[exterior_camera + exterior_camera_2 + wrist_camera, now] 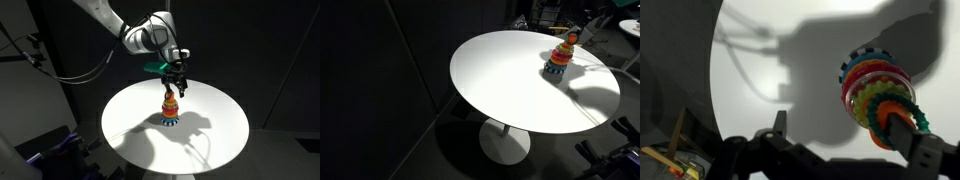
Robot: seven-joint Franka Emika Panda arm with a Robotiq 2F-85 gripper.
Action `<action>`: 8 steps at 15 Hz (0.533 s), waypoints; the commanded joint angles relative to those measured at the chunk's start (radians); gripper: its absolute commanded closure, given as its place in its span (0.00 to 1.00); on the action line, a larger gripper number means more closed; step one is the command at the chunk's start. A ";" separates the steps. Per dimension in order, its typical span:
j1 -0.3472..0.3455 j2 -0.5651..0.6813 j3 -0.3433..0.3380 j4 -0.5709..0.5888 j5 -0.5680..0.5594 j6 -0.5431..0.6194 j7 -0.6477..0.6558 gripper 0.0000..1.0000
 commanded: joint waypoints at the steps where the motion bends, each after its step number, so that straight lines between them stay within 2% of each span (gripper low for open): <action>1: -0.006 -0.006 -0.005 -0.006 -0.041 0.015 0.040 0.00; 8: -0.007 -0.003 -0.012 -0.001 -0.062 0.013 0.063 0.00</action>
